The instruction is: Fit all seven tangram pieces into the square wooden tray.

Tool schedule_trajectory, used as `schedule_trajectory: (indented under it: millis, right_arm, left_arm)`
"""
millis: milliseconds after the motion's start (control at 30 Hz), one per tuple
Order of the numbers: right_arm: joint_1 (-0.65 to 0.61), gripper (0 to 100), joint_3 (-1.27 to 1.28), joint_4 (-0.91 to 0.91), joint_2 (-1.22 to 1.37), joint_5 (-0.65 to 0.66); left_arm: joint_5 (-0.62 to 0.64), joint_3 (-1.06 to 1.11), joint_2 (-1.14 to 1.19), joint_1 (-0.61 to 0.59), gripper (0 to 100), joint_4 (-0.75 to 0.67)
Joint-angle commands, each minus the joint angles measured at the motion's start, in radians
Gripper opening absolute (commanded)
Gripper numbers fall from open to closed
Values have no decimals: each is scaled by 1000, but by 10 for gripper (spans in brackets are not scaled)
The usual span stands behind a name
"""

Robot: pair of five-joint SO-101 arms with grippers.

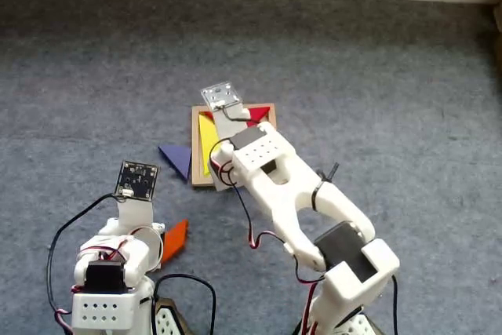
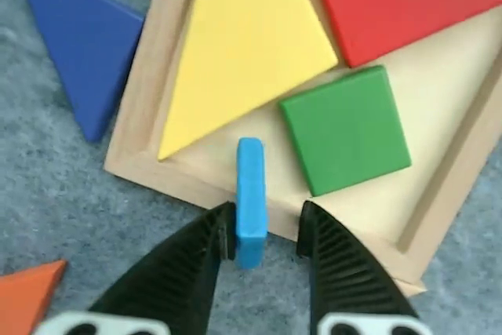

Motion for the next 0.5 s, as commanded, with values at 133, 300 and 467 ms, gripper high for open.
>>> schedule_trajectory:
  millis: [133,300,467]
  right_arm:
    - [48,139,-62,-13,-15,11]
    - [77,139,-125,-8,-13,12]
    - [102,139,-131,-7,-16,12]
  left_arm:
    - [-5,19,-41,-10,7,6]
    - [-5,19,-41,-10,7,6]
    - [-5,19,-41,-10,7,6]
